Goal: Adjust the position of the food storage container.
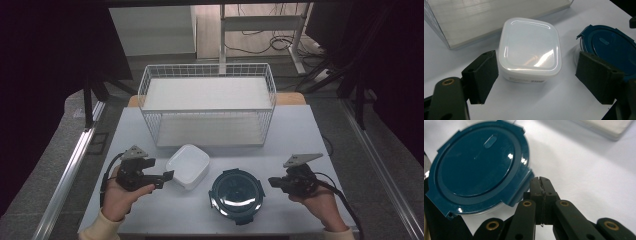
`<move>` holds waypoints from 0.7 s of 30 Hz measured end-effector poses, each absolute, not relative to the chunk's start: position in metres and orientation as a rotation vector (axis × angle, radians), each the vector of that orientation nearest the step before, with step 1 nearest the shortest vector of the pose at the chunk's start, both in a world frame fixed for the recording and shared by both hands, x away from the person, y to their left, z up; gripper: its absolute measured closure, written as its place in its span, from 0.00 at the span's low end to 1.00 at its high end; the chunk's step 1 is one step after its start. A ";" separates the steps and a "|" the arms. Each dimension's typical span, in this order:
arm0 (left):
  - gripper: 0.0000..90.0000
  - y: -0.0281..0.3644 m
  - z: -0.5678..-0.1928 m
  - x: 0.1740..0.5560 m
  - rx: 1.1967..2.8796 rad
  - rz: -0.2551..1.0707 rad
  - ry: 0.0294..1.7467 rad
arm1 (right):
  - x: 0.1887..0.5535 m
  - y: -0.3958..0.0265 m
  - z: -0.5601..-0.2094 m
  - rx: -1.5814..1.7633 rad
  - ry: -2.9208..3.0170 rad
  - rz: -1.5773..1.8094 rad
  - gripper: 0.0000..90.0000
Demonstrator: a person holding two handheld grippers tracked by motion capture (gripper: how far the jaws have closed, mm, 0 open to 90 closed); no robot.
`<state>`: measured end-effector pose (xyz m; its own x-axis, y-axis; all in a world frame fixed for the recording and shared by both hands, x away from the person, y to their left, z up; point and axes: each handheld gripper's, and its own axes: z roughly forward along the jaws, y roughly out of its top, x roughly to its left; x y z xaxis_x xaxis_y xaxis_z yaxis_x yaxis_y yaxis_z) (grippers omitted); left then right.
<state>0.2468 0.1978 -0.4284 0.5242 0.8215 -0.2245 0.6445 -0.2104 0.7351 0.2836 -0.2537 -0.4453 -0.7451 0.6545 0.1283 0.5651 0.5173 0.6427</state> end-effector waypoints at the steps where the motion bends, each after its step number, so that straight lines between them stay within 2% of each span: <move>1: 0.20 0.197 -0.428 0.246 1.939 0.271 1.195 | 0.283 -0.257 -0.444 1.070 2.607 1.055 0.99; 3: 0.20 0.195 -0.428 0.244 1.936 0.264 1.189 | 0.281 -0.262 -0.444 1.099 2.580 1.097 0.96; 6: 0.21 0.191 -0.432 0.239 1.925 0.238 1.185 | 0.278 -0.267 -0.445 1.155 2.530 1.177 0.85; 9: 0.22 0.186 -0.435 0.235 1.914 0.226 1.192 | 0.277 -0.267 -0.447 1.196 2.497 1.266 0.54; 10: 0.22 0.185 -0.435 0.234 1.910 0.222 1.197 | 0.278 -0.266 -0.447 1.212 2.494 1.286 0.47; 14: 0.22 0.181 -0.438 0.230 1.873 0.214 1.200 | 0.280 -0.264 -0.448 1.238 2.485 1.373 0.35; 21: 0.22 0.176 -0.443 0.226 1.801 0.190 1.210 | 0.282 -0.267 -0.446 1.270 2.459 1.371 0.25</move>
